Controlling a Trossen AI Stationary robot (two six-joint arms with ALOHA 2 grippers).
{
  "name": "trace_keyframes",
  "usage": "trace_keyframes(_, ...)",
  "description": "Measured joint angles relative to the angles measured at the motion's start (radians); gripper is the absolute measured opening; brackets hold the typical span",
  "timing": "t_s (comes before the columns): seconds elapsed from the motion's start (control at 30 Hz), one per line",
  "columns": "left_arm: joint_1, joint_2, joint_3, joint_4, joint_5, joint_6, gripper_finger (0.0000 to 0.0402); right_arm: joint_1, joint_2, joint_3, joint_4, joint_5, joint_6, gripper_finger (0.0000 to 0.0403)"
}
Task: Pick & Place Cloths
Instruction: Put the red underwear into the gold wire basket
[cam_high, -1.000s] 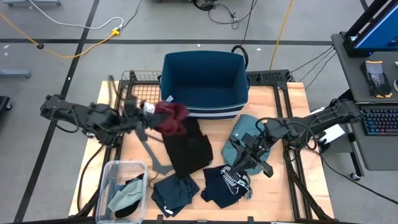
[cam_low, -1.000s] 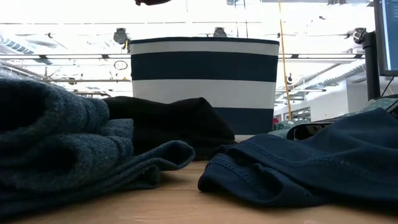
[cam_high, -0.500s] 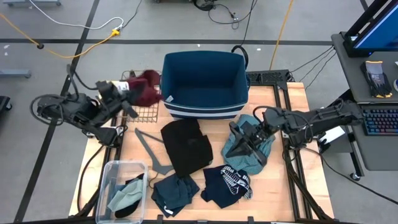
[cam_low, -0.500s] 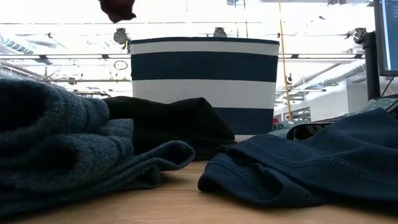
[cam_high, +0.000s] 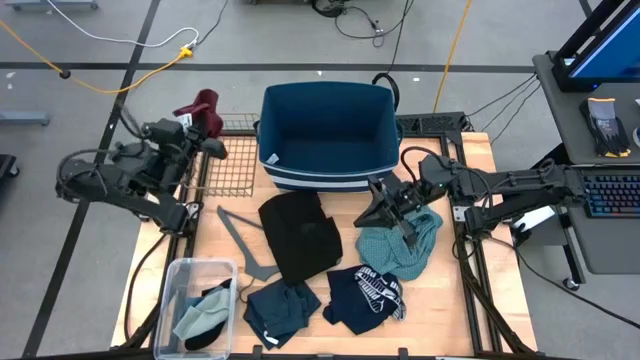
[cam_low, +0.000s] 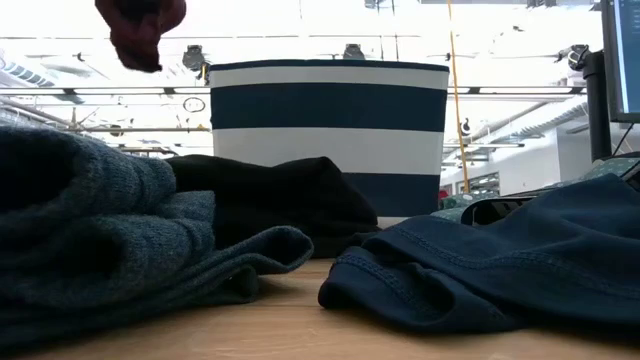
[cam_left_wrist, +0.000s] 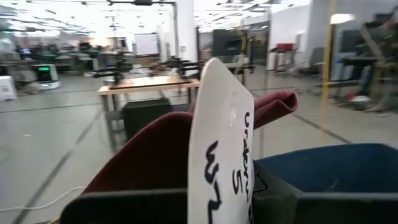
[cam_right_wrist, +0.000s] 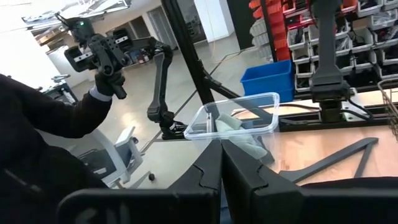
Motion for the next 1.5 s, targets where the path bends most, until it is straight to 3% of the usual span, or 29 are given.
trace_keyframes(0.2,0.117,0.014,0.000,-0.159,0.055,-0.132,0.0001,-0.016,0.000,0.000,0.000,0.002,0.000,0.0000)
trace_keyframes(0.5,0.352,0.063,0.000,-0.398,0.267,-0.339,0.0001,-0.023,0.000,0.000,0.002,0.006,0.008,0.0000)
trace_keyframes(0.8,0.589,0.127,0.000,-0.780,0.438,-0.752,0.0001,-0.023,0.000,0.000,0.008,0.008,0.031,0.0000)
trace_keyframes(1.07,0.749,0.217,-0.042,-0.787,0.584,-0.768,0.0001,-0.023,0.000,0.000,0.008,0.035,0.045,0.0000)
trace_keyframes(1.33,0.887,0.297,-0.160,-0.618,0.763,-0.733,0.0001,-0.022,0.000,0.000,0.007,0.031,0.026,0.0000)
trace_keyframes(1.5,0.972,0.338,-0.190,-0.601,0.845,-0.734,0.0001,-0.022,0.000,0.000,0.008,0.035,0.035,0.0000)
